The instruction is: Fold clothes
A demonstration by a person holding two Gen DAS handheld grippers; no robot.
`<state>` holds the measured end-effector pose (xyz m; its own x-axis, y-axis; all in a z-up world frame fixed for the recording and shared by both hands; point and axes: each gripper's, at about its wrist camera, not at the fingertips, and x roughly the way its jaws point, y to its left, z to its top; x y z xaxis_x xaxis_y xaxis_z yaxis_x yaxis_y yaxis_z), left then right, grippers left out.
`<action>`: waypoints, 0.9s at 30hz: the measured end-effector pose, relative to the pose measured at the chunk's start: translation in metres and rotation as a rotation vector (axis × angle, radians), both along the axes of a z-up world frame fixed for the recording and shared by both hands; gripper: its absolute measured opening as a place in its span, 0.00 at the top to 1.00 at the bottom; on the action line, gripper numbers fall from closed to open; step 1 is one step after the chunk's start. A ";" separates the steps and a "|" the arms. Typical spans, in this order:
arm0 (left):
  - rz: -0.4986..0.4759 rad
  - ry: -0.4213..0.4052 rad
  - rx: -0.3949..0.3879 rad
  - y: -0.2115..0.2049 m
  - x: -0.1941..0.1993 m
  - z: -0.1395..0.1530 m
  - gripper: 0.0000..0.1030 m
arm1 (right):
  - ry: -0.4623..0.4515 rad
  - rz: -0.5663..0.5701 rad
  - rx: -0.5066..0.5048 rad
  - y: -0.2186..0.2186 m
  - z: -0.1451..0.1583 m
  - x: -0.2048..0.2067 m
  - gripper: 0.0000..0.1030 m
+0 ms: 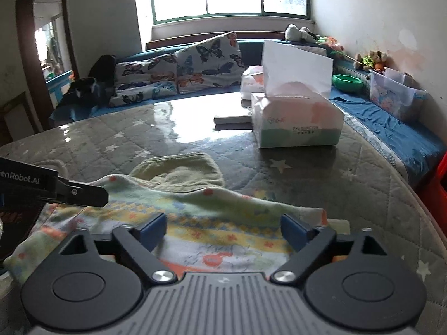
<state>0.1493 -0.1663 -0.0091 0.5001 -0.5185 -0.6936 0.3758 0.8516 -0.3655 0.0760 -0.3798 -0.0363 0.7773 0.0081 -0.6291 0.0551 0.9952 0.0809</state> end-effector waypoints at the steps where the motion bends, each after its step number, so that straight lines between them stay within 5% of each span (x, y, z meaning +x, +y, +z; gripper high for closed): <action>1: -0.006 -0.006 0.002 0.002 -0.004 0.002 0.66 | -0.004 0.005 0.002 0.002 0.001 -0.004 0.01; 5: -0.018 -0.030 0.007 0.011 -0.025 0.006 0.51 | -0.013 0.019 0.001 0.012 0.004 -0.021 0.00; 21: -0.046 -0.119 0.089 0.041 -0.097 -0.004 0.33 | 0.015 0.028 -0.088 0.022 -0.003 -0.084 0.00; 27: -0.037 -0.144 0.122 0.042 -0.115 -0.003 0.09 | 0.025 0.000 -0.054 0.025 -0.005 -0.097 0.00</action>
<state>0.0339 -0.1241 -0.0118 0.5808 -0.4548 -0.6752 0.4490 0.8708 -0.2004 -0.0208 -0.3546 -0.0416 0.7614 -0.0262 -0.6477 0.0564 0.9981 0.0260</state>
